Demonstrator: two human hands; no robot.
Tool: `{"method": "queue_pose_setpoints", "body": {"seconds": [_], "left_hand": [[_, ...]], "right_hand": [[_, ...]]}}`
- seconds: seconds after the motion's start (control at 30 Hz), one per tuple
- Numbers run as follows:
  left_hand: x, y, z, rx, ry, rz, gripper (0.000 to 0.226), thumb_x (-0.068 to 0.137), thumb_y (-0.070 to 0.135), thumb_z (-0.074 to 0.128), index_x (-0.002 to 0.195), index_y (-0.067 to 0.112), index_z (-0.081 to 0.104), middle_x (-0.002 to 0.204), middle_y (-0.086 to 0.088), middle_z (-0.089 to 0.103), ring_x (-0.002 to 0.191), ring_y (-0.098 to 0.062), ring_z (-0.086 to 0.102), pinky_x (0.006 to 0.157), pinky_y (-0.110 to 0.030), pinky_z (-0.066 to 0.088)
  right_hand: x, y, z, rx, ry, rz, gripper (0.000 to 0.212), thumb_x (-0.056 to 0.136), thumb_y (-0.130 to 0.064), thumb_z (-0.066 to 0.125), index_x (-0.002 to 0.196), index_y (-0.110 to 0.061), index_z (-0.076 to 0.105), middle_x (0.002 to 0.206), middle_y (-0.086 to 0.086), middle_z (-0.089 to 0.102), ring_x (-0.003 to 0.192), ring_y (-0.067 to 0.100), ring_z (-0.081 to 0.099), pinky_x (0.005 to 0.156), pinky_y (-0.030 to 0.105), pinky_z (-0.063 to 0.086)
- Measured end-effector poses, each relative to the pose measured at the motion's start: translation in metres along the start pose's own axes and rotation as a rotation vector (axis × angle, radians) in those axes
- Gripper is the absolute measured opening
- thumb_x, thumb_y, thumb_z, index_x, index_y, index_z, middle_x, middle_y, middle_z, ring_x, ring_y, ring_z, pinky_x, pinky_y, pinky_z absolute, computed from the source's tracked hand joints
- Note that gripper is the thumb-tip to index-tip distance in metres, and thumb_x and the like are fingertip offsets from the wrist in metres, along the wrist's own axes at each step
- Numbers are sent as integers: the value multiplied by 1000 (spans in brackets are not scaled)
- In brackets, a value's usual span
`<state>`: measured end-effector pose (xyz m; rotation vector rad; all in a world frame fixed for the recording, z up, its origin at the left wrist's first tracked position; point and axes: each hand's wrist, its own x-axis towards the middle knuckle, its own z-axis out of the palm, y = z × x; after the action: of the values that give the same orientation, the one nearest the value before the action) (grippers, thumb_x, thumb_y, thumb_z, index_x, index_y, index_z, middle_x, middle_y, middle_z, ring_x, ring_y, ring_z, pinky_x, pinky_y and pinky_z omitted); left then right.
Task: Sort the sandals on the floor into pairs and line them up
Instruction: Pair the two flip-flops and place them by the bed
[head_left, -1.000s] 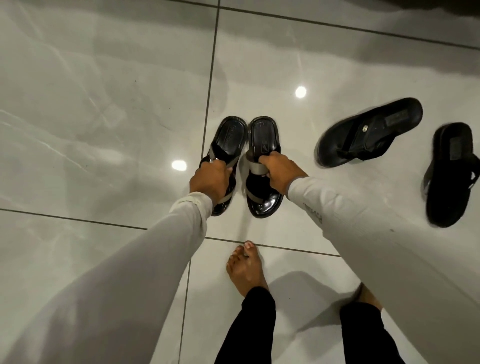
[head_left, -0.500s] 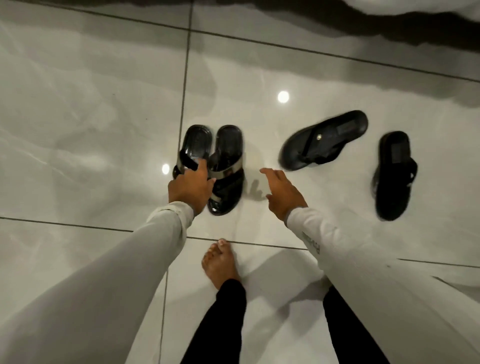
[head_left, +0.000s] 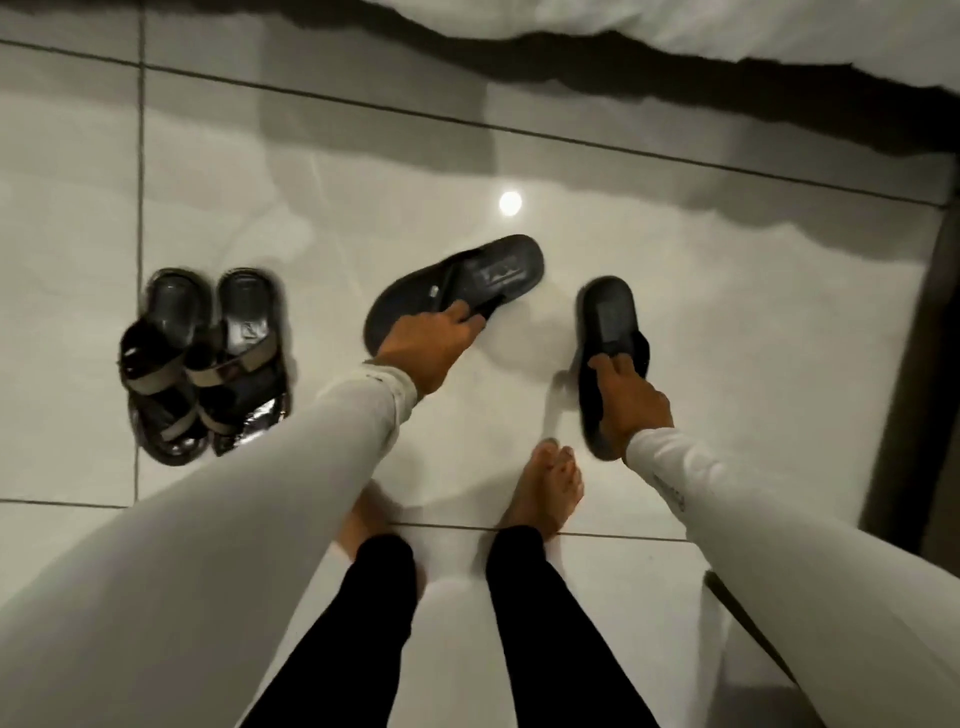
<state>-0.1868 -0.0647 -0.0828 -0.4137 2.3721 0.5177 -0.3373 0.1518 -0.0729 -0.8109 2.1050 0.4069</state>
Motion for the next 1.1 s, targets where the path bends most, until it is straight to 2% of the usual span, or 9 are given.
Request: {"method": "queue_pose_setpoints", "body": {"seconds": [0.1,0.2,0.3,0.43,0.5,0.57,0.63,0.8,1.1], "left_hand": [[33,5,14,202,-79,-45,70,90,3,61,150,17,29,140,-13,49,108,-36,67,69,-39,43],[47,0,29,316,-138,-23,49,96,10,56,142,19,44,128,-10,63,112,-33,67,81,-38,48],[43,0,47,252,-71,-24,35,97,9,53,131,16,56,119,-13,66,107,-35,67,86,-40,53],[38,28,56,-92,-16,-50,38,97,15,50,135,10,52,120,-22,63,108,-40,64,91,-48,53],[43,52,53,-192,-33,-9,49,96,17,52,143,7,43,122,-24,62,109,-42,63,90,-49,51],[51,73,54,-235,-21,14,49,96,18,50,143,8,42,119,-23,65,105,-43,65,88,-50,53],[60,89,54,-245,12,19,40,96,19,49,135,9,48,113,-19,68,101,-43,67,86,-50,56],[90,120,45,-197,9,-9,31,96,18,55,125,10,51,109,-18,69,97,-44,70,82,-50,57],[173,210,5,-115,-57,6,32,96,21,56,126,12,50,116,-16,67,104,-40,69,86,-48,55]], "right_hand": [[23,24,20,-125,-52,-52,62,80,-15,66,137,-18,41,130,13,52,104,41,64,82,44,50],[38,36,43,-183,-47,-71,40,83,-15,67,122,-15,57,118,12,60,101,37,66,74,39,49],[42,39,53,-85,41,-107,29,81,-8,66,110,-11,64,108,13,63,93,38,66,69,38,49],[42,30,44,130,77,-160,42,84,-3,61,125,-15,59,113,13,58,96,38,64,73,36,48],[42,21,33,282,22,-134,35,91,-11,55,126,-14,57,116,13,57,101,36,63,82,33,48],[40,14,28,304,-27,-147,30,94,-17,49,123,-14,57,118,14,56,106,37,60,90,38,50],[40,15,25,230,-13,-158,31,93,-19,48,123,-15,57,119,16,54,108,39,58,88,44,53],[46,43,21,137,44,-161,41,90,-17,57,131,-15,53,124,14,53,112,37,57,86,42,55],[83,152,-10,129,95,-149,46,88,-16,62,133,-14,52,123,15,54,107,39,60,85,46,57]]}}
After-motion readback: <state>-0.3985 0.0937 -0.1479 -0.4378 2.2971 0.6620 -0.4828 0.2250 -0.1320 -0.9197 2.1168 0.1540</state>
